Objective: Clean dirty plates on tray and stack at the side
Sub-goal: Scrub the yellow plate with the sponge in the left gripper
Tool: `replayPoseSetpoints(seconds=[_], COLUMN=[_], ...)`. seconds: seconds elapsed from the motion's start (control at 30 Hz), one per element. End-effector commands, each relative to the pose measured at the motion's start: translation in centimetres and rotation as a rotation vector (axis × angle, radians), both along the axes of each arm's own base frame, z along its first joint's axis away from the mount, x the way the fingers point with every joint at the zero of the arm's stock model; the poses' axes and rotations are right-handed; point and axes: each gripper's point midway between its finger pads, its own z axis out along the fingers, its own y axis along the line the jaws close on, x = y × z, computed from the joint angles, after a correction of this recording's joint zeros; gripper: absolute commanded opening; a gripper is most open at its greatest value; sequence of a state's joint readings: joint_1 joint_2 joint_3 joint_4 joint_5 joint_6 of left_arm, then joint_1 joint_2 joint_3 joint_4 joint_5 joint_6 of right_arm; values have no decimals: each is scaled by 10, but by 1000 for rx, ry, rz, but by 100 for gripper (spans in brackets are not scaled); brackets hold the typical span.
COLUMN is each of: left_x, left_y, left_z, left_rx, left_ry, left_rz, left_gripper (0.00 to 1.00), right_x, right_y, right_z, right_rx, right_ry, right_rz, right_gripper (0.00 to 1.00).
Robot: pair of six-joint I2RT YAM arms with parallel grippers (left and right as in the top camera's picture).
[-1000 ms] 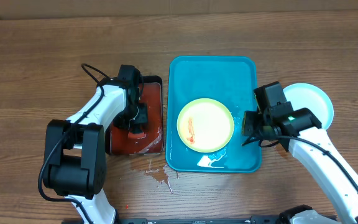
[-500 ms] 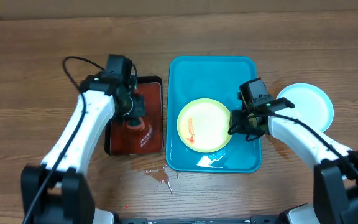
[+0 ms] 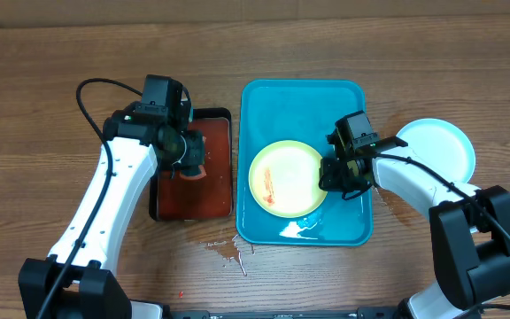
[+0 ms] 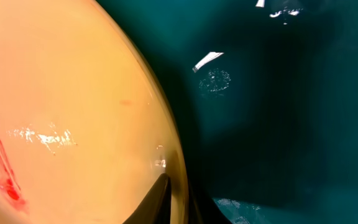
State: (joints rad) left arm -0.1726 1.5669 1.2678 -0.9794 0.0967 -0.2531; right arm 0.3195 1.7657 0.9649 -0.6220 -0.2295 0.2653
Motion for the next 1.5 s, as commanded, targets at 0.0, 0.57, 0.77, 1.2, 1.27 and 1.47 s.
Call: replayPoseSetpoints(seconds=[0.0,0.57,0.77,1.2,1.27,1.47], left_x=[5,8,4,13,10,-4], left_y=[-36,-184,-177,-108,-123,-198], left_z=[11,-78,-105,-104,-105,-107], left_rx=[-114,-255,-185,219,140,-224], left_ry=[-44,120,257,199,216,286], left_rz=[-93,-150,-83,-117,-161,-283], left_gripper=[4,4,4,4,4,4], right_x=[-13,-15,-15,-15,-15,-15], right_y=[-5,-5,-5,-5,-5,-5], right_z=[-18,-18,-18,-18,-19,-18], right_rx=[-26,-27,-27,-27,-28,-28], right_ry=[67,73,73,73,73,73], right_rz=[4,4,4,4,4,4], right_gripper=[11,13,13,13,13,13])
